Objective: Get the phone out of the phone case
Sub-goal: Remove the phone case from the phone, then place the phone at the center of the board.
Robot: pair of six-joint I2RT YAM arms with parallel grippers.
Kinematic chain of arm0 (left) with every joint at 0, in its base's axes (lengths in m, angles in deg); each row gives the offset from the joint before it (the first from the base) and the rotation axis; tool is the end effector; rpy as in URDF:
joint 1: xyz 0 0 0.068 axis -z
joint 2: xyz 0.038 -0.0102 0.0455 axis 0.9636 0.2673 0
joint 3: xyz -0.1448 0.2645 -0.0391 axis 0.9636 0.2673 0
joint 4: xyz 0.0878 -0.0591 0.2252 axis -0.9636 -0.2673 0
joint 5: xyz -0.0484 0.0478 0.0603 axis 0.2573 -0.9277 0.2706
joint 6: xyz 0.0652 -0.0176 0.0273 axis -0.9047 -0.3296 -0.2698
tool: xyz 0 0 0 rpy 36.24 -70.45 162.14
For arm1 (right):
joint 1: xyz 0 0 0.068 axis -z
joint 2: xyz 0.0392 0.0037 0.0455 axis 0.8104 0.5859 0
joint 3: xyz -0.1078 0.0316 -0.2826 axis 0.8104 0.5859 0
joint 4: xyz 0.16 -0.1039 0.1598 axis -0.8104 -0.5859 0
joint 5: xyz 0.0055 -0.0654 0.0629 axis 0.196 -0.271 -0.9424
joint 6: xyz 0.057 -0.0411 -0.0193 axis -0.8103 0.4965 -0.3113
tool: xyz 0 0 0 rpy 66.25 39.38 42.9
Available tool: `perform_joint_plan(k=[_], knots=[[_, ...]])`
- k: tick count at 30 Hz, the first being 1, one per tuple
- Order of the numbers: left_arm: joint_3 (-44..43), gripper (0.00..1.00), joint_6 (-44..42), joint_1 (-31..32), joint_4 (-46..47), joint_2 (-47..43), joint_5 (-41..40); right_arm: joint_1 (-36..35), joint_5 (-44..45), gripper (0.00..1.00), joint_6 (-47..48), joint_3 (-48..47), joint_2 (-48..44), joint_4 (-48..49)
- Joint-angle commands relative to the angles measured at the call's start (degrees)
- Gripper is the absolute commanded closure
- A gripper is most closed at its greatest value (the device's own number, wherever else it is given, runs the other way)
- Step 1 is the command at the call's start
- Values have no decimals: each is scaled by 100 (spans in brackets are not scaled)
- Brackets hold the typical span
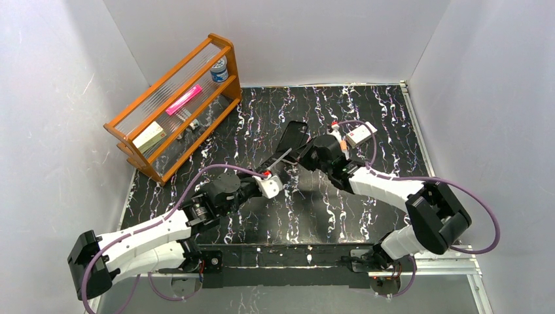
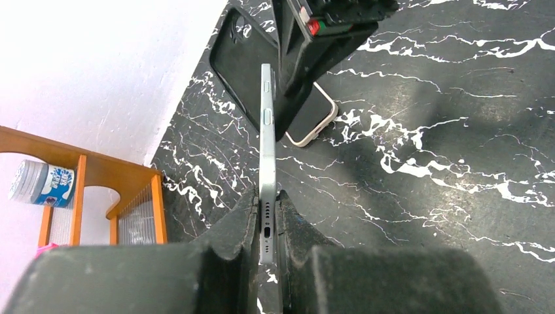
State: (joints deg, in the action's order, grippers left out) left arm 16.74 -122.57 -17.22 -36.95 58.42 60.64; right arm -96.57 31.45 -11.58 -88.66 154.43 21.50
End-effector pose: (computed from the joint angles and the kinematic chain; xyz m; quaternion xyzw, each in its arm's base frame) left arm 0.1215 -0.1637 0.3082 0.4914 0.5594 -0.0327 0.6667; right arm 0.2420 0.2069 0.2541 0.2250 0.8096 0.3964 0.3699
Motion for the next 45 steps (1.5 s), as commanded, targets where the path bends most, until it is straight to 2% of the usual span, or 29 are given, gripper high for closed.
perform_joint_plan(k=[1,8,14,18,24,33,40,45], knots=[[46,100,-32,29,115,-210,-15,323,199,99,130,-371,148,652],[230,100,-318,27,545,-135,-1110,935,54,99,759,-268,-53,338],[188,100,-431,-114,768,516,-1602,1150,-345,99,1525,309,-611,47],[75,100,-453,-475,918,1113,-1654,1163,-763,99,1963,699,-1034,33],[-80,100,-437,-1123,1135,1843,-1296,1167,-1366,99,2245,1035,-1342,84],[106,100,-706,-1254,1260,2397,-883,1164,-1632,99,2318,1156,-1304,-114],[257,81,-664,-1254,815,2145,-865,1218,-1298,99,2501,1170,-1393,-489],[367,74,-656,-1244,705,2113,-756,1318,-1255,99,2575,1178,-1385,-645]])
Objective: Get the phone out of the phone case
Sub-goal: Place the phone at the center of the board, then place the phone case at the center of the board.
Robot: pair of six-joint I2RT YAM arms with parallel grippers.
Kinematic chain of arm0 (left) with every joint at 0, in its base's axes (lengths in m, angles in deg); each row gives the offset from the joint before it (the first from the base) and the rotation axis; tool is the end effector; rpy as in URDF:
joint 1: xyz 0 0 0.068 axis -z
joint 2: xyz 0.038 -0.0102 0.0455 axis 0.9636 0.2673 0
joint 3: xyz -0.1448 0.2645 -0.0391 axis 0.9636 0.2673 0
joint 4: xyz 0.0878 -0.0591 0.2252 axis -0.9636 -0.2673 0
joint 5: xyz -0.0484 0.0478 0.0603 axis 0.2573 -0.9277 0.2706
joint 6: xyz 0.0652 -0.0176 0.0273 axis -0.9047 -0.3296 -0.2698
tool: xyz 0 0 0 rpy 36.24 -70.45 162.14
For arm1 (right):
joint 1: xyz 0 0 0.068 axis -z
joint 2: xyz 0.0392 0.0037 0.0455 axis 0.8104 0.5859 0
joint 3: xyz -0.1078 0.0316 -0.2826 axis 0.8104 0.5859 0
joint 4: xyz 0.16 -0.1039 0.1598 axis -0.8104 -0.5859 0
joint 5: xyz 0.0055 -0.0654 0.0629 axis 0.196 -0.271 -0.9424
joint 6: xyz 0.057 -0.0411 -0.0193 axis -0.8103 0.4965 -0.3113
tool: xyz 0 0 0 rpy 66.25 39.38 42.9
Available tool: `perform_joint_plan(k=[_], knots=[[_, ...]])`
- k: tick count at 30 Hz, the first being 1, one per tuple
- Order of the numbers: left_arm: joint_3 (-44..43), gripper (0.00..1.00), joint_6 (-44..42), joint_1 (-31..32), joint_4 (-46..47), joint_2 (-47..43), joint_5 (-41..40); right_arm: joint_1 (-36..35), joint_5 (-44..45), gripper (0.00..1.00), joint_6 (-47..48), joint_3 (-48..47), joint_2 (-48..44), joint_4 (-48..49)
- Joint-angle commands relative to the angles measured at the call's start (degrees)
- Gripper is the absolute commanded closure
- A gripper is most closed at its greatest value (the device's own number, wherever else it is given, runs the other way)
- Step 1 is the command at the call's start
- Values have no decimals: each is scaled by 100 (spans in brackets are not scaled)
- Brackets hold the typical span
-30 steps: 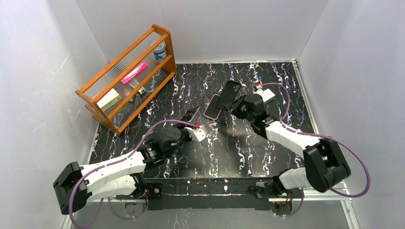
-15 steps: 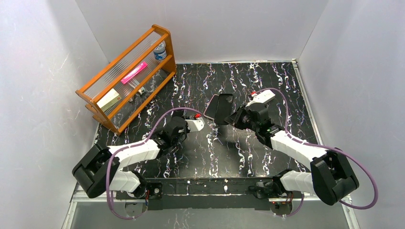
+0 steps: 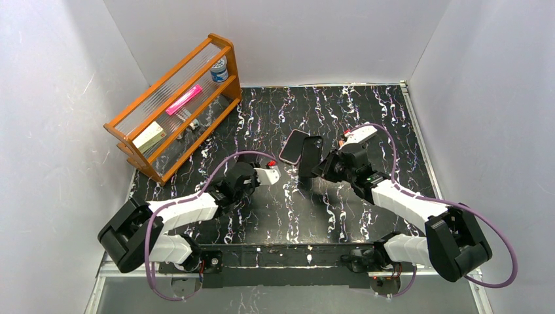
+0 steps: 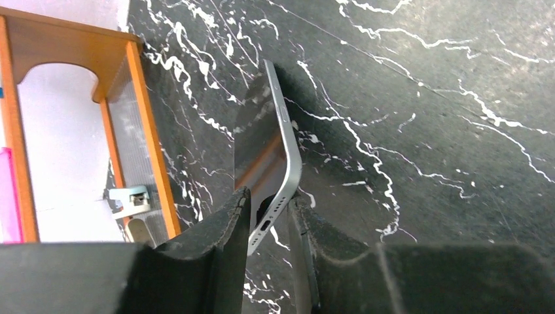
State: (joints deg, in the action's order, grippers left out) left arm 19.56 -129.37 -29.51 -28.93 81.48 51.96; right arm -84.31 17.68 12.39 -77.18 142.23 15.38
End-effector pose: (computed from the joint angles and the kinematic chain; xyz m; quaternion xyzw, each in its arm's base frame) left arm 0.2013 -0.1695 0.2224 0.5040 0.6610 0.1532 0.5344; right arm 0.2170 0.1307 0.2298 0.0813 0.8625 0.3206 0.3831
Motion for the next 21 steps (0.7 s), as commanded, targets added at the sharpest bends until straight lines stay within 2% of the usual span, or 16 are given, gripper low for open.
perform_joint_plan(k=[1,5,9,11,15,19,21], knots=[[101,70,2,-13,-127,-191,111,112,116,99,192,22,-157,-59],[64,64,21,-16,-297,-193,-44,218,83,99,303,-69,-85,-260],[117,47,109,1,-405,-309,27,358,52,99,413,-175,30,-467],[133,43,125,23,-441,-322,16,428,34,99,479,-240,123,-597],[56,38,248,42,-537,-294,5,600,-96,99,571,-346,332,-871],[-161,35,699,40,-695,-412,-106,746,-213,99,664,-454,510,-1214],[-285,30,1007,39,-740,-512,-275,841,-267,99,712,-468,581,-1321]])
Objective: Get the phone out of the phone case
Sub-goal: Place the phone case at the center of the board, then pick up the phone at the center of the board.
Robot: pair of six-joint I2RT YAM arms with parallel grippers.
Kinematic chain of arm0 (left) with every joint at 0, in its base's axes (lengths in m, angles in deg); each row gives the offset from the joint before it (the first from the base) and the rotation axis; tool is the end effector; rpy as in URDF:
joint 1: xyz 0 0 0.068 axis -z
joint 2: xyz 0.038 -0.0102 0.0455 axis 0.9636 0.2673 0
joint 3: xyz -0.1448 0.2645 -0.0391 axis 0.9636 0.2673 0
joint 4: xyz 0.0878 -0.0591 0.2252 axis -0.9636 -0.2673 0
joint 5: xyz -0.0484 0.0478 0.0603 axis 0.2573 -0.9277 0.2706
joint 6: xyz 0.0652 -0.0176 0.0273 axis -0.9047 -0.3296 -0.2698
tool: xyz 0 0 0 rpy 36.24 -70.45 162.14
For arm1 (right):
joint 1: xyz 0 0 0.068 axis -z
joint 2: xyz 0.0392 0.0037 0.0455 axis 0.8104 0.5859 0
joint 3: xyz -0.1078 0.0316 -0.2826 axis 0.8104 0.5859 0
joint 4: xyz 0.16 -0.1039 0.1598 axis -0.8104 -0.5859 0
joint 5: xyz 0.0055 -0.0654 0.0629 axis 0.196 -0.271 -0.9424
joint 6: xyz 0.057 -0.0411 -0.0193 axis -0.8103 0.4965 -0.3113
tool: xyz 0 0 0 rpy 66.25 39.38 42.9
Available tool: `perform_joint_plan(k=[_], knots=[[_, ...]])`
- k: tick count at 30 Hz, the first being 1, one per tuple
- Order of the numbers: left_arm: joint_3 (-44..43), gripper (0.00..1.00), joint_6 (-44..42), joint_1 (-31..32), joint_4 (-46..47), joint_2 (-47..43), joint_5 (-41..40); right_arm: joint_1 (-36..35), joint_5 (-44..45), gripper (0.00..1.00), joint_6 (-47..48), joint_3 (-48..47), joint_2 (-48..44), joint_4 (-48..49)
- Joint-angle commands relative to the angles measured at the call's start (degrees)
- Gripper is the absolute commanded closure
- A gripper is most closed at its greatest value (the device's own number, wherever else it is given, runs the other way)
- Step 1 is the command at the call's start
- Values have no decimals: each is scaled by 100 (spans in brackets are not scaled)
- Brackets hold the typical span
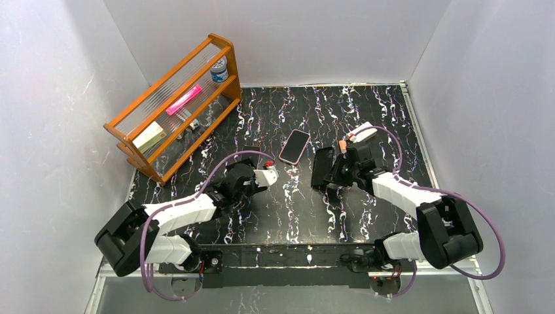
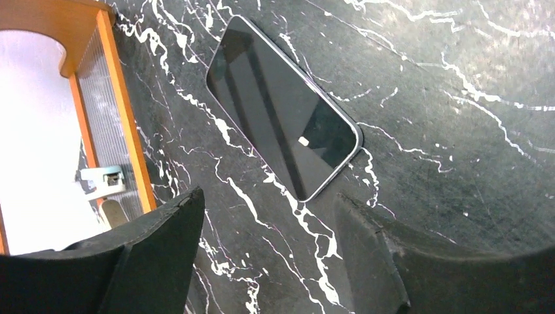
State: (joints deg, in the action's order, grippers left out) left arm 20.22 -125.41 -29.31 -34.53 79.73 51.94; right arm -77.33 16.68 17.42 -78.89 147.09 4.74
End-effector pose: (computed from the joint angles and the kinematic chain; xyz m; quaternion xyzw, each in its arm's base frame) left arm 0.1930 -0.1624 0.2146 0.5004 0.6879 0.1393 0.5070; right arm 0.2298 0.1039 0.1999 0.1030 0.9138 0.2323 0.3169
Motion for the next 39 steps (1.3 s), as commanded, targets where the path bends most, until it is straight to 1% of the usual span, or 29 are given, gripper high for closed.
perform_joint_plan(k=[1,3,5,6,7,8,10,13,16,18,20,23,26,27,30,31,34,36,39], knots=[[-416,26,792,24,-175,-390,-375,184,-205,99,233,-299,138,-284],[-543,19,1150,16,-189,-478,-580,263,-244,98,253,-294,223,-328],[-737,10,1479,4,-350,-556,-676,305,-238,93,287,-320,313,-372],[-823,4,1644,-4,-417,-591,-721,333,-203,91,288,-336,362,-410],[-907,2,1812,-30,-479,-615,-756,341,-185,88,299,-350,400,-438],[-1031,2,2039,-59,-550,-621,-777,350,-149,85,308,-367,431,-468],[-1241,2,2403,-108,-738,-608,-869,356,-106,76,317,-408,478,-535],[-1628,2,2871,-209,-1236,-530,-831,354,-65,59,311,-450,472,-669],[-1971,2,3241,-337,-1656,-478,-599,365,-31,38,310,-444,406,-777],[-2127,2,3400,-416,-1846,-505,-367,356,63,28,311,-443,344,-875],[-2134,2,3508,-464,-1819,-586,-262,359,196,18,311,-458,243,-1017],[-1942,2,3618,-469,-1584,-800,-101,367,343,10,348,-481,-15,-1117],[-1865,2,3921,-476,-1364,-871,298,369,674,2,443,-511,-353,-1123],[-1996,2,4041,-483,-1465,-782,471,367,800,1,461,-509,-495,-1097],[-2645,2,4410,-485,-2258,-232,789,368,1246,1,397,-433,-1076,-910],[-2872,2,4523,-485,-2538,-32,880,366,1468,1,313,-408,-1413,-842],[-3233,2,4936,-485,-2734,443,1030,365,2350,1,-49,-376,-2148,-864],[-3408,2,5180,-486,-2748,740,1190,367,2728,1,38,-162,-2817,-783],[-3783,2,5362,-485,-2854,1315,1522,365,2731,1,487,319,-3709,-382]])
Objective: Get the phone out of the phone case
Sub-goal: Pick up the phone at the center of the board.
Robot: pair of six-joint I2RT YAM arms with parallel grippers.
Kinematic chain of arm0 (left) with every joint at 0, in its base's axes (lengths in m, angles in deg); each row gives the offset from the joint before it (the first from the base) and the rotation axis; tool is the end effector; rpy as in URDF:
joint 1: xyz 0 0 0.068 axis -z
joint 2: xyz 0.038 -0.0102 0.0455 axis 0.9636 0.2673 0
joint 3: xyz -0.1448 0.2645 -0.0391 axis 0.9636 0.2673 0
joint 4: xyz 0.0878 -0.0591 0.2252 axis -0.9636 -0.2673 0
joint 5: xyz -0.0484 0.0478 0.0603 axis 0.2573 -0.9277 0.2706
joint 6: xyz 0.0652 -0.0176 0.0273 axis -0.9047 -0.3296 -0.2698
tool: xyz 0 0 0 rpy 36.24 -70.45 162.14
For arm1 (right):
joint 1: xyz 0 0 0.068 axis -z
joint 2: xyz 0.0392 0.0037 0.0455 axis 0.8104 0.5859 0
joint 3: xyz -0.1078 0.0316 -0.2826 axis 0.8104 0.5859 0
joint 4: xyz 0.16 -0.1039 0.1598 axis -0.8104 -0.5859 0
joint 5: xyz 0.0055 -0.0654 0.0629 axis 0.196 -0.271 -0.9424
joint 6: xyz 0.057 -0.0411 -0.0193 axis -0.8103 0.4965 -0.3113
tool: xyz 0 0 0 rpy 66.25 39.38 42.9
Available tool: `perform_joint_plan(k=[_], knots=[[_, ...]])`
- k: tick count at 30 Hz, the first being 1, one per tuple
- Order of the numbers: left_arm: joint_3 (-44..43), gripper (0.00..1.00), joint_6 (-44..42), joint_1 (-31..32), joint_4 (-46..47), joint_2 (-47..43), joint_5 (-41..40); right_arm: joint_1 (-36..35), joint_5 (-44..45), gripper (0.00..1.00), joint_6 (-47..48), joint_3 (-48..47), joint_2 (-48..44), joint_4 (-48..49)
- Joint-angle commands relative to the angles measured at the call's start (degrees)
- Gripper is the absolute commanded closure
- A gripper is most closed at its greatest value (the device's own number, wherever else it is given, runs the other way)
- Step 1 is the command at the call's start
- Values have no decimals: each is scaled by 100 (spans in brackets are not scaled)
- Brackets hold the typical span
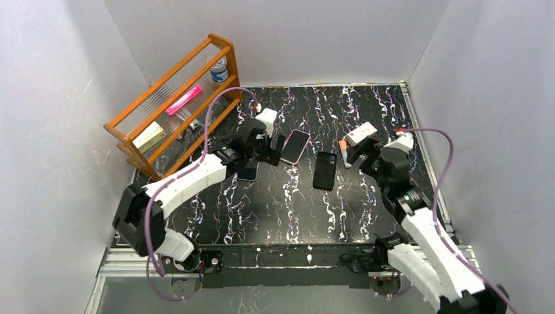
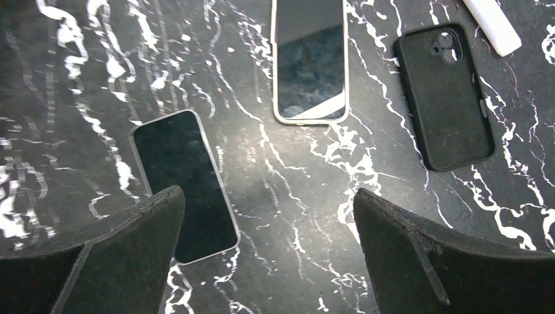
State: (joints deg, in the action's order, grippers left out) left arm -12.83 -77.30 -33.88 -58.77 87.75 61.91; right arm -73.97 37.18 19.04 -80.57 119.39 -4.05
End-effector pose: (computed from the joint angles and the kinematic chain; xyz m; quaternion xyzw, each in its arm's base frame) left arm 0.2551 -0.2025 0.3237 0.1868 0.8336 -0.1315 0.5030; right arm 0.1727 0.0448 0.2901 0.1941 0.8080 0.1560 0.5339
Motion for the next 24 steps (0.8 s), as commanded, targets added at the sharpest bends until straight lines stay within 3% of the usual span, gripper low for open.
perform_joint_plan(k=[1,7,13,24], knots=[[-670,2,578,-28,-468,751,594,27,609,1,396,582,-1195,510],[-1437,2,498,-35,-554,2021,473,20,289,1,983,820,-2255,264],[-2236,2,357,-7,-384,3084,307,18,264,1,992,1025,-2863,215],[-3392,2,-24,138,-332,4433,258,15,114,1,1018,1071,-2603,271]])
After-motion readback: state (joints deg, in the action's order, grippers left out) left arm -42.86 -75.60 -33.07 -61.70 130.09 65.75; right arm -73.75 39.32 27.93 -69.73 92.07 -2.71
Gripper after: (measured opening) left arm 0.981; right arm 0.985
